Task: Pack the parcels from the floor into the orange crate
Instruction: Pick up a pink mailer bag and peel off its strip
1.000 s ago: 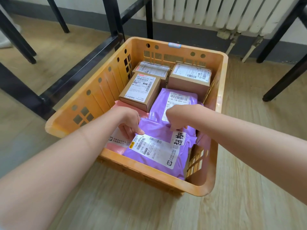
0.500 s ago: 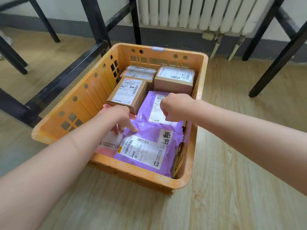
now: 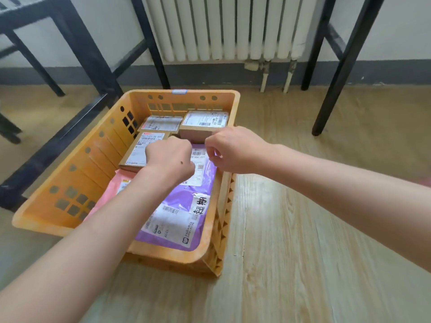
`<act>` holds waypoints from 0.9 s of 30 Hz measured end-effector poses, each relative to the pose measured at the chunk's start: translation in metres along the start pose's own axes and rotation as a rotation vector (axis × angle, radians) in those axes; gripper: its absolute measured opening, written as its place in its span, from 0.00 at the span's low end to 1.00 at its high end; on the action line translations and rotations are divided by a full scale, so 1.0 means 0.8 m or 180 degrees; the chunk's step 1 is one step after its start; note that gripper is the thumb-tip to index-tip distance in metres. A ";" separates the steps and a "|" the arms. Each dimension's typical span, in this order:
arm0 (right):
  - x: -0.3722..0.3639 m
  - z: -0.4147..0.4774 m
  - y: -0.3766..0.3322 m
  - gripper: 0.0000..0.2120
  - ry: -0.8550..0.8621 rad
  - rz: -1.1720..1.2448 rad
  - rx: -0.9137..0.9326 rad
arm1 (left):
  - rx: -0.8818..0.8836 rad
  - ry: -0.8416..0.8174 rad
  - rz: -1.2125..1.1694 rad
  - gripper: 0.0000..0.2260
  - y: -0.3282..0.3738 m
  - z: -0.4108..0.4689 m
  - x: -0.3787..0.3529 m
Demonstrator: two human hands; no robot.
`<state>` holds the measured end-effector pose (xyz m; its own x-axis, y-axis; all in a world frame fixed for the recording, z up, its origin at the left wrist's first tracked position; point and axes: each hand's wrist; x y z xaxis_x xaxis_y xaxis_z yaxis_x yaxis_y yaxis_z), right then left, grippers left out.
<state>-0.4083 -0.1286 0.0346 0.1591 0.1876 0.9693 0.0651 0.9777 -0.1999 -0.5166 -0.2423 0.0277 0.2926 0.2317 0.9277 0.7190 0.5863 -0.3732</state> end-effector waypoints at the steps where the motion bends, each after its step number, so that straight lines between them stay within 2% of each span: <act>1: 0.008 -0.007 0.004 0.04 0.0039 0.0077 -0.0037 | -0.0097 0.0255 -0.0091 0.04 0.011 -0.001 0.014; 5: 0.045 -0.040 0.021 0.05 0.0120 0.0061 -0.0215 | -0.0460 0.0853 -0.0236 0.05 0.063 -0.003 0.073; 11: 0.090 -0.120 0.078 0.06 -0.0009 0.0167 -0.0804 | -0.0883 0.1035 -0.0206 0.05 0.149 0.007 0.128; 14: 0.105 -0.169 0.116 0.06 -0.0124 0.0378 -0.1319 | -0.1200 0.0811 -0.0188 0.05 0.211 0.015 0.141; 18: 0.117 -0.237 0.173 0.07 -0.0585 0.0578 -0.1982 | -0.1530 0.0404 -0.0397 0.06 0.299 0.025 0.157; 23: 0.116 -0.322 0.251 0.05 -0.1011 0.1045 -0.2668 | -0.1719 -0.0186 -0.0744 0.06 0.401 0.036 0.166; 27: 0.094 -0.382 0.306 0.08 -0.1336 0.1418 -0.3150 | -0.1788 -0.0698 -0.1039 0.06 0.471 0.037 0.151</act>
<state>-0.0794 0.0962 0.0151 0.0347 0.6938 0.7194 0.8559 0.3510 -0.3799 -0.2290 0.0295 -0.0010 -0.0866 0.2982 0.9506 0.9840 0.1749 0.0348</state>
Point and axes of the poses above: each hand's wrist, its own z-axis towards the middle knuckle, its own x-axis out of the back of the hand, y = z × x, and after that the axes turned 7 degrees about z, right-handed
